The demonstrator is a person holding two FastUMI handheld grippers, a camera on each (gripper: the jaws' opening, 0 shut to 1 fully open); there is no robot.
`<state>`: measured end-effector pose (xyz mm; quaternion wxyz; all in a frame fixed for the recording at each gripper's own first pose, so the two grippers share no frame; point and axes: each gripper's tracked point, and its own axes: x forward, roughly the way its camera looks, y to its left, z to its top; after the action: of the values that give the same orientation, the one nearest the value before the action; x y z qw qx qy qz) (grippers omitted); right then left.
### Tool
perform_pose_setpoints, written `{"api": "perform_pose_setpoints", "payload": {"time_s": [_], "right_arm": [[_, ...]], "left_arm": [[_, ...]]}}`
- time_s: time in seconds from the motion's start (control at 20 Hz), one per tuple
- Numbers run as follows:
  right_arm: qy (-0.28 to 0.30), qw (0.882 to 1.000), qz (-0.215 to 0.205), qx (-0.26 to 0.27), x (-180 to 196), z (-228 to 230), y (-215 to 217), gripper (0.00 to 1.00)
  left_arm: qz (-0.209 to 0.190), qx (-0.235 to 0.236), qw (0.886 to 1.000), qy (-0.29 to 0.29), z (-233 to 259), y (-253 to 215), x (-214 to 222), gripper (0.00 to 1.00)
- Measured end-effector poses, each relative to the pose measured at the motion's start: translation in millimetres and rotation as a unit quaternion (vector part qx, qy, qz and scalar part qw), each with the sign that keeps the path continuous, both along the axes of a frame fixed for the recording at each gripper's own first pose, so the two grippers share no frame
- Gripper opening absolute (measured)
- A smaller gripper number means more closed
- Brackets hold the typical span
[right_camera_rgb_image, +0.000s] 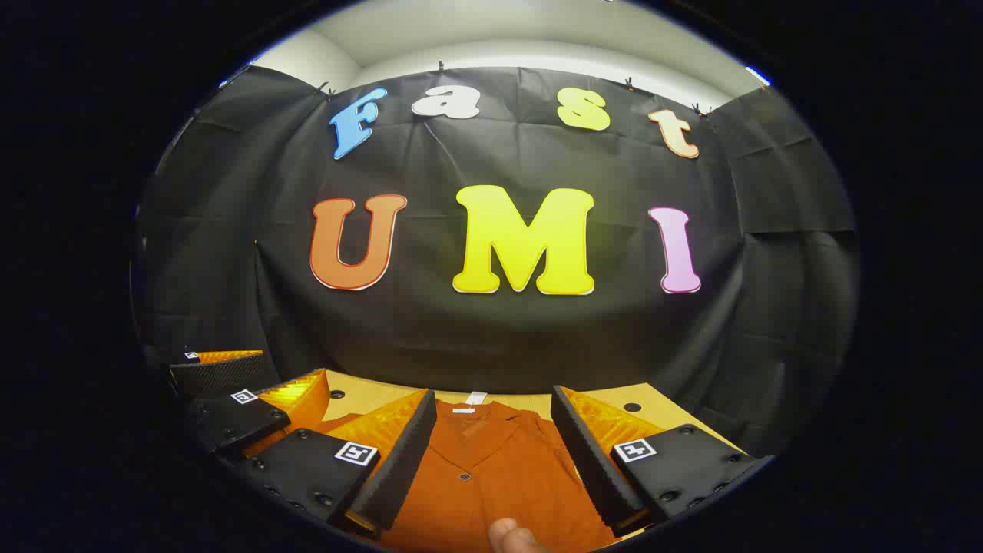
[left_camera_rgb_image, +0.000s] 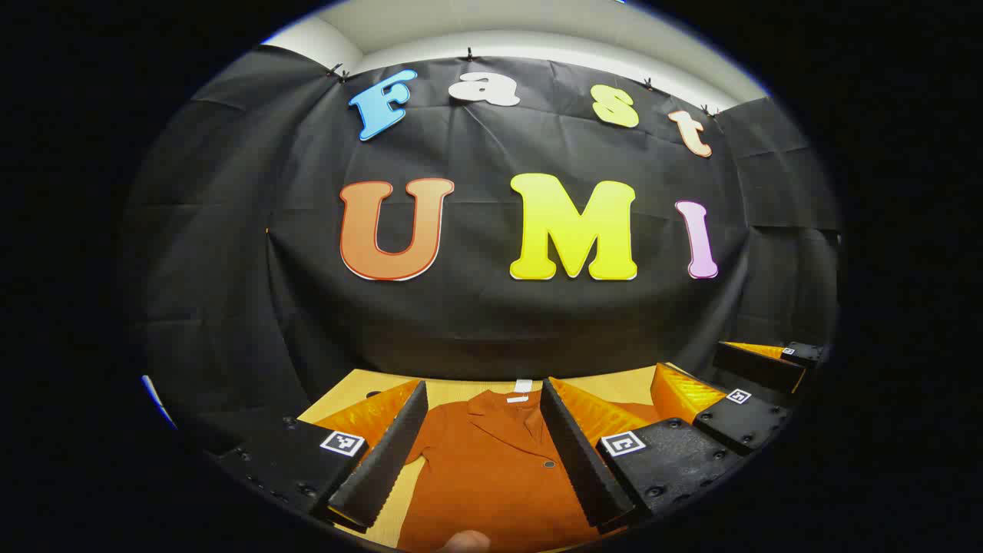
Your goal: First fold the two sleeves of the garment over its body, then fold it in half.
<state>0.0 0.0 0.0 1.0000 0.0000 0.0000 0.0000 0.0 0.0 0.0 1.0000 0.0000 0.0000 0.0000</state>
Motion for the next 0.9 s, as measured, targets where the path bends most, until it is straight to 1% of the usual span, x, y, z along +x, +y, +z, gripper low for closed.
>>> {"api": "perform_pose_setpoints", "payload": {"time_s": [0.05, 0.1, 0.25, 0.3, 0.5, 0.55, 0.6, 0.7, 0.75, 0.8, 0.9], "right_arm": [[-0.001, 1.0, 0.001, -0.001, -0.1, -0.1, -1.4, 0.92], [-0.001, 1.0, 0.0, -0.002, 0.4, 0.6, -3.2, 0.95], [0.002, 1.0, 0.004, -0.003, 3.3, 0.3, -9.8, 0.95], [0.004, 1.0, 0.005, -0.003, 5.0, -5.6, -10.4, 0.92], [0.005, 1.0, 0.007, -0.005, 9.1, -4.3, -15.5, 0.92], [0.006, 1.0, 0.008, -0.004, 10.0, -4.4, -16.8, 0.95], [0.008, 1.0, 0.009, -0.003, 10.3, -6.0, -18.5, 0.92], [0.008, 1.0, 0.011, -0.002, 12.4, -5.9, -19.4, 0.92], [0.008, 1.0, 0.012, -0.002, 13.6, -6.5, -20.1, 0.95], [0.007, 1.0, 0.012, 0.002, 14.3, -7.8, -21.6, 0.92], [0.003, 1.0, 0.012, -0.008, 18.4, -7.1, -22.8, 0.92]], "left_arm": [[-0.001, 0.001, 1.0, -0.001, 1.2, -2.4, 0.3, 0.96], [-0.002, 0.001, 1.0, -0.002, 0.6, -4.3, 1.2, 0.96], [0.001, 0.003, 1.0, -0.003, -0.9, -7.2, 2.8, 0.96], [0.002, 0.004, 1.0, -0.003, -1.4, -8.4, 5.0, 0.96], [0.004, 0.001, 1.0, 0.001, -3.9, -13.5, 6.0, 0.96], [0.005, 0.0, 1.0, 0.002, -3.7, -13.7, 5.9, 0.96], [0.006, 0.001, 1.0, 0.002, -4.7, -14.9, 7.1, 0.96], [0.008, 0.001, 1.0, 0.003, -5.2, -17.0, 7.9, 0.96], [0.011, 0.002, 1.0, 0.004, -4.9, -17.7, 8.8, 0.96], [0.013, 0.003, 1.0, 0.006, -7.1, -18.1, 10.4, 0.96], [0.02, 0.019, 1.0, 0.009, -10.7, -16.6, 10.2, 0.96]]}}
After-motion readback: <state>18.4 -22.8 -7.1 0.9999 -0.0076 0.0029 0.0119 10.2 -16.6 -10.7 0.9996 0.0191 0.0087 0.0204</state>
